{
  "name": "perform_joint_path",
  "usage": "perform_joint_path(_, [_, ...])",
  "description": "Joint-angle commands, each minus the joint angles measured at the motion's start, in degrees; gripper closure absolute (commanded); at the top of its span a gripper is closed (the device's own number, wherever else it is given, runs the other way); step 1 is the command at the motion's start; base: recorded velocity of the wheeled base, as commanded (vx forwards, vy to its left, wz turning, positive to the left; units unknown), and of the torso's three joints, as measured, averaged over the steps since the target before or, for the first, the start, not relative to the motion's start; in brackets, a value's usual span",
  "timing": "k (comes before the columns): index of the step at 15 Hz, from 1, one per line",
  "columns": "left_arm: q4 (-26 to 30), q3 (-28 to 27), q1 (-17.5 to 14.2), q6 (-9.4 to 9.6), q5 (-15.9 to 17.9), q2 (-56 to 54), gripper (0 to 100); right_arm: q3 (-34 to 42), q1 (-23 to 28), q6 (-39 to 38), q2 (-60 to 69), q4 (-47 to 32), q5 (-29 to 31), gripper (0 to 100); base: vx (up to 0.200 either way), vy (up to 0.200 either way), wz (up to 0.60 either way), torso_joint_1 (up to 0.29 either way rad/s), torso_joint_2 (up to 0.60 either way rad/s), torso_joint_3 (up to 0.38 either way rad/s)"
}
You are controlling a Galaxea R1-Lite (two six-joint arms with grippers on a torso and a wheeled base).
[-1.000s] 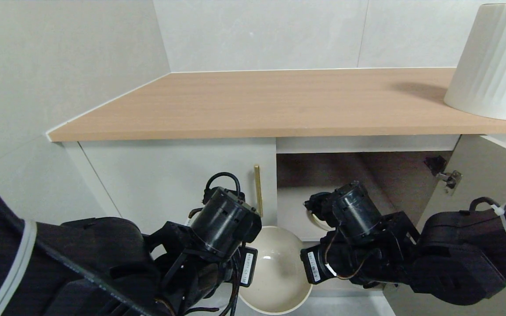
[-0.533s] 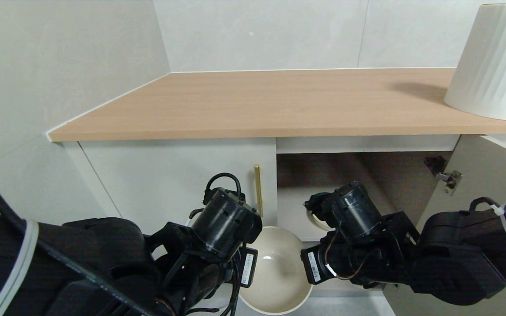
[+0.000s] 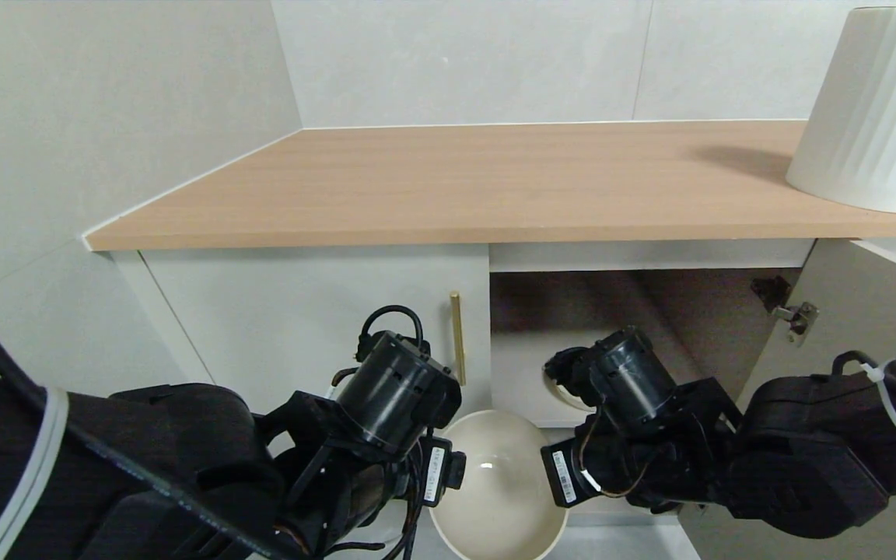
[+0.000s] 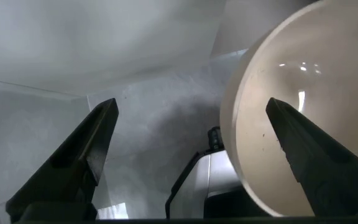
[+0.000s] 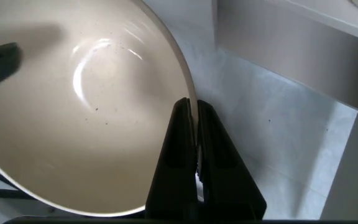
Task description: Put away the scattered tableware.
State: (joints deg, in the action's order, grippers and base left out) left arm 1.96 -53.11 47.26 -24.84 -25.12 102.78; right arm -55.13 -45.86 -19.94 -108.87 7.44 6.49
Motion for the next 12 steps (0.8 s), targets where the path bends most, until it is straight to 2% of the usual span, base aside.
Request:
perform_joint_path(1, [-0.1, 0.0, 0.0, -0.03, 0.1, 0.1, 0, 0.0, 0.1, 0.1, -1.5, -0.2, 1.2, 100, 0.0, 0.0, 0.0, 0.0, 0.0, 0.0])
perform_joint_path(3, [-0.1, 0.0, -0.1, -0.03, 0.2, 0.0, 0, -0.9, 1.0, 1.4, -3.7, -3.5, 5.8, 100, 0.0, 0.0, 0.0, 0.0, 0.0, 0.0])
perform_joint_path(6, [-0.1, 0.0, -0.1, -0.03, 0.1, 0.1, 0, -1.1, 4.1, 2.5, -4.4, -5.9, 8.1, 100, 0.0, 0.0, 0.0, 0.0, 0.0, 0.0])
perform_joint_path(7, [-0.1, 0.0, -0.1, -0.03, 0.1, 0.1, 0, -1.0, 4.6, 2.5, -4.4, -5.9, 8.4, 100, 0.0, 0.0, 0.0, 0.0, 0.0, 0.0])
perform_joint_path(10, [-0.1, 0.0, -0.1, -0.03, 0.1, -0.3, 0, -1.7, 11.4, 1.4, -4.8, -4.0, 9.7, 100, 0.0, 0.0, 0.0, 0.0, 0.0, 0.0])
perform_joint_path(11, [-0.1, 0.0, -0.1, -0.03, 0.1, -0.5, 0, -2.1, 12.2, 0.7, -5.2, -3.1, 9.7, 100, 0.0, 0.0, 0.0, 0.0, 0.0, 0.0])
perform_joint_path(12, [-0.1, 0.0, -0.1, -0.03, 0.1, -0.5, 0, -2.5, 13.2, -2.1, -6.3, -1.2, 9.9, 100, 0.0, 0.0, 0.0, 0.0, 0.0, 0.0])
